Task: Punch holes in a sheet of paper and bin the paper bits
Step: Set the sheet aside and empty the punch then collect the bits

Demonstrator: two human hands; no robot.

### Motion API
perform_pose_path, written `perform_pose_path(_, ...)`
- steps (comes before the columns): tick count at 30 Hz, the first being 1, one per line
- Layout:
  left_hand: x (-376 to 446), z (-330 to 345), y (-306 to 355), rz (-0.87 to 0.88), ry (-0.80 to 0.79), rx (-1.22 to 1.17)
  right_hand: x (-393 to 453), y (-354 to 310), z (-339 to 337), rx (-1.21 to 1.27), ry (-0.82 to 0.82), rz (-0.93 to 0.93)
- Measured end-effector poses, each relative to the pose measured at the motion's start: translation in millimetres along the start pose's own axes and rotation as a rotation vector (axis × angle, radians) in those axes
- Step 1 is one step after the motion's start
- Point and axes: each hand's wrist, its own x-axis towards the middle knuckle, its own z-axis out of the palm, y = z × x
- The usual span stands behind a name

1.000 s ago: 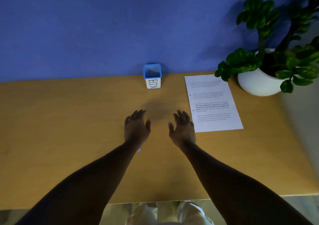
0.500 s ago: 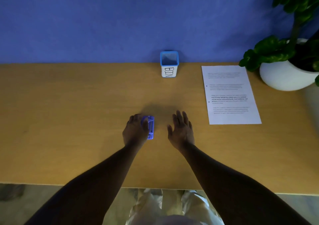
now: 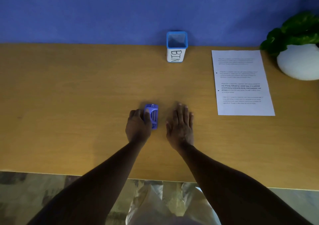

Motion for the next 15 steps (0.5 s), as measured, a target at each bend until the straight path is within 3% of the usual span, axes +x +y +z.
perform_pose_path(15,18.4,-12.2,1.2,-0.031,0.076,-0.087,0.7,3.6,12.2,-0.038,0.085,0.012)
